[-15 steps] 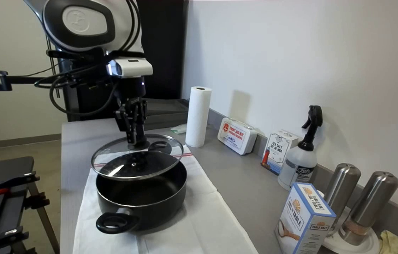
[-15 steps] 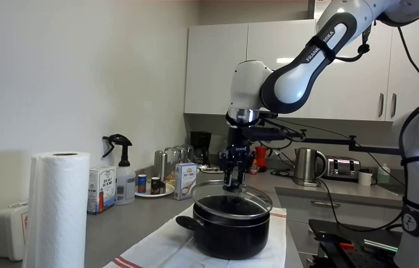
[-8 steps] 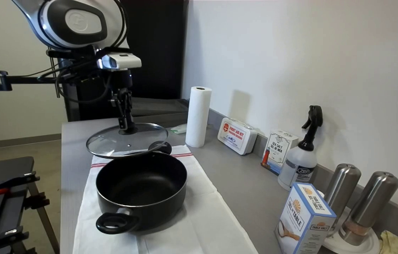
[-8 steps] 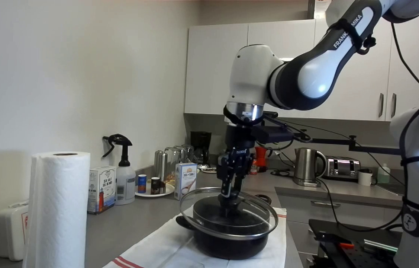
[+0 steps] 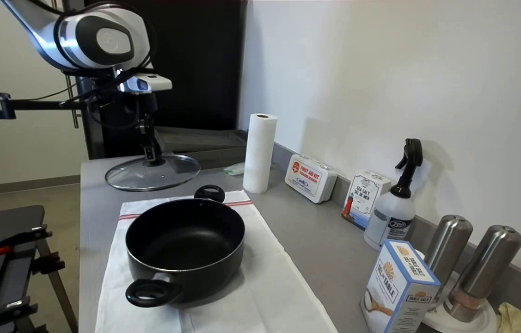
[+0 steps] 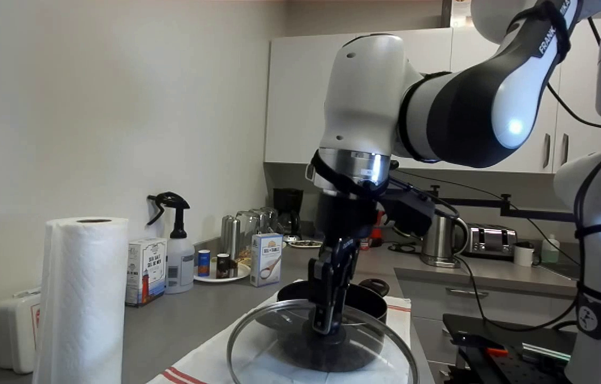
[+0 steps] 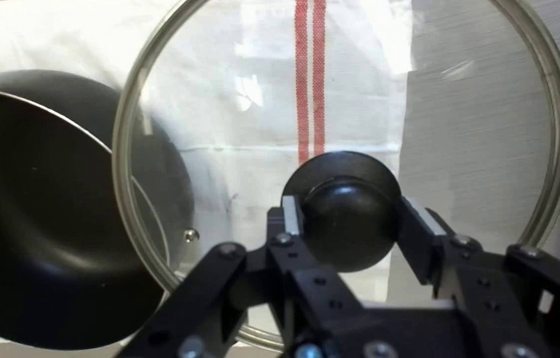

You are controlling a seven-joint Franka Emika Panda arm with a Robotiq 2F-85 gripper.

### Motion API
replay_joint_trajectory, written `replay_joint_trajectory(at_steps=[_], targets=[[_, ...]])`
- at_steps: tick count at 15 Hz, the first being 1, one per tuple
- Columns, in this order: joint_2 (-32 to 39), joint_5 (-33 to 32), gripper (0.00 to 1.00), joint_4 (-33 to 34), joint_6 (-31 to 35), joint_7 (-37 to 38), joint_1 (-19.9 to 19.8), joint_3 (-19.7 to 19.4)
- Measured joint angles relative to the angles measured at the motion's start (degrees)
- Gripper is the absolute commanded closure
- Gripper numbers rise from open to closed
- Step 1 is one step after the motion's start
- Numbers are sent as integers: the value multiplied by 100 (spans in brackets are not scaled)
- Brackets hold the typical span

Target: Put the glass lid on the counter.

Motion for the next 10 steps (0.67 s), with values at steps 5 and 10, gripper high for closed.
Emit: replay_joint_trajectory(at_steps=[5, 10], targets=[[850, -460, 75, 597, 0, 188, 362, -64], [1748, -512, 75, 1164, 70, 188, 659, -458]])
